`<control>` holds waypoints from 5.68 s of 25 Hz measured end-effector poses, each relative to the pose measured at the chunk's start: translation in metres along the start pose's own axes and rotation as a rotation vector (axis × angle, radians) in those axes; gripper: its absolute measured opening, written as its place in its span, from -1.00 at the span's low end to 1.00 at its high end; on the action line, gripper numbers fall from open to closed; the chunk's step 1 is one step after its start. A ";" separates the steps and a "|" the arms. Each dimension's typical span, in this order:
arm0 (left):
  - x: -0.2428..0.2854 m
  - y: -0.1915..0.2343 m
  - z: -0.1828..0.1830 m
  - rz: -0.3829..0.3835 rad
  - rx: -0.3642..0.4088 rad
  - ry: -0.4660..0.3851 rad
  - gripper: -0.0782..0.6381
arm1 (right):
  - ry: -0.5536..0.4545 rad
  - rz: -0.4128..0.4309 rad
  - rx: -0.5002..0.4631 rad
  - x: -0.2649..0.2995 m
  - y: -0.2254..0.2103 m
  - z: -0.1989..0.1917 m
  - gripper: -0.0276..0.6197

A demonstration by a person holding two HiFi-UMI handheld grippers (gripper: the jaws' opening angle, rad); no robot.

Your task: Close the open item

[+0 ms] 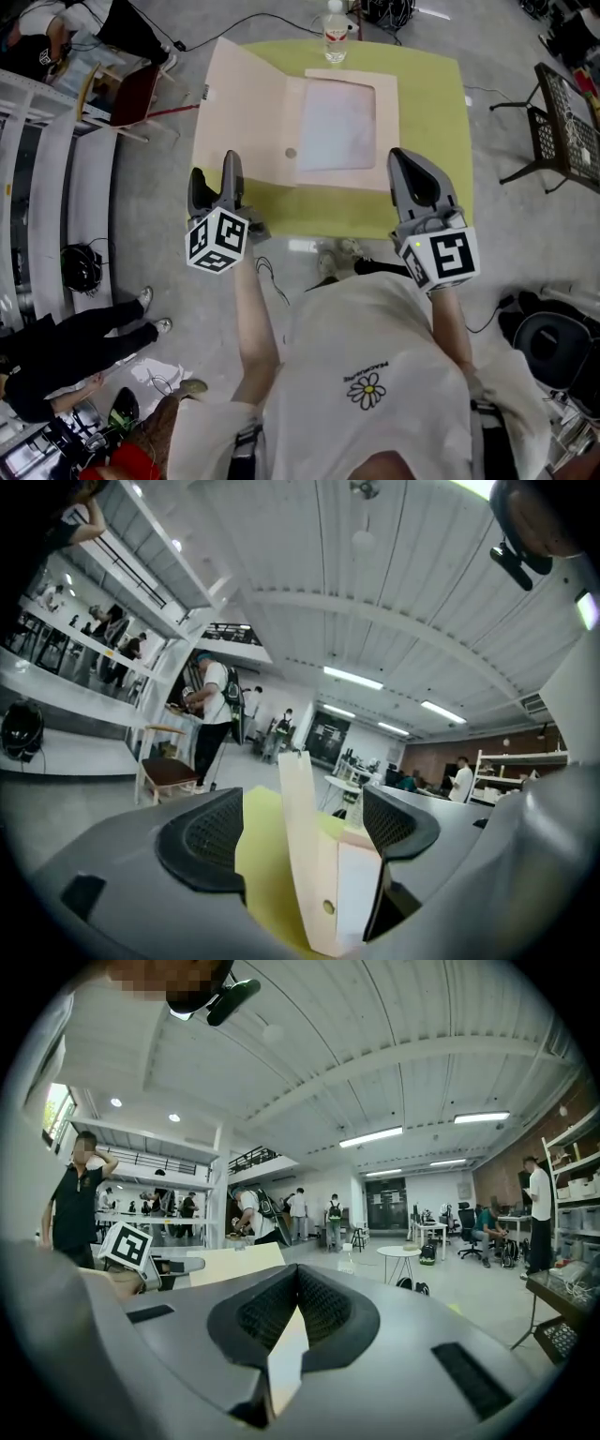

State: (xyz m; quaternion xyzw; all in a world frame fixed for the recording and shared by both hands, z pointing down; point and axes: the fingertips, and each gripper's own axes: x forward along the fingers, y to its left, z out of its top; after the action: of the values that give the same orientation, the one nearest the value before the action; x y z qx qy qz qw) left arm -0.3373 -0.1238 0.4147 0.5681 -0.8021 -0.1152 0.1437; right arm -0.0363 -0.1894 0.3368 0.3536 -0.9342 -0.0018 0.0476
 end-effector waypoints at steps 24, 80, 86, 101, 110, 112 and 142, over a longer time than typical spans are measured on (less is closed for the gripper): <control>0.030 -0.010 -0.068 -0.221 -0.114 0.177 -0.68 | 0.069 -0.048 0.026 -0.007 0.009 -0.022 -0.88; -0.014 -0.209 -0.261 -0.976 1.703 0.907 -0.56 | 0.278 -0.148 0.063 -0.045 -0.032 -0.121 -0.88; -0.016 -0.209 -0.261 -0.986 1.748 0.910 -0.51 | 0.290 -0.145 0.067 -0.045 -0.030 -0.125 -0.88; -0.018 -0.209 -0.259 -1.163 1.612 1.109 -0.40 | 0.318 -0.154 0.070 -0.048 -0.034 -0.130 -0.88; -0.024 -0.206 -0.260 -1.215 1.602 1.140 -0.28 | 0.315 -0.157 0.069 -0.045 -0.034 -0.130 -0.88; -0.024 -0.205 -0.259 -1.220 1.591 1.139 -0.28 | 0.318 -0.156 0.070 -0.046 -0.033 -0.131 -0.88; -0.027 -0.205 -0.254 -1.291 1.558 1.189 -0.19 | 0.311 -0.170 0.072 -0.040 -0.035 -0.127 -0.88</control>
State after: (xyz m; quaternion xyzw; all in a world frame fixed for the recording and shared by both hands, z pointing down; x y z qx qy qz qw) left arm -0.0564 -0.1709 0.5773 0.7686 -0.0257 0.6387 0.0241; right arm 0.0279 -0.1860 0.4583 0.4289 -0.8817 0.0822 0.1786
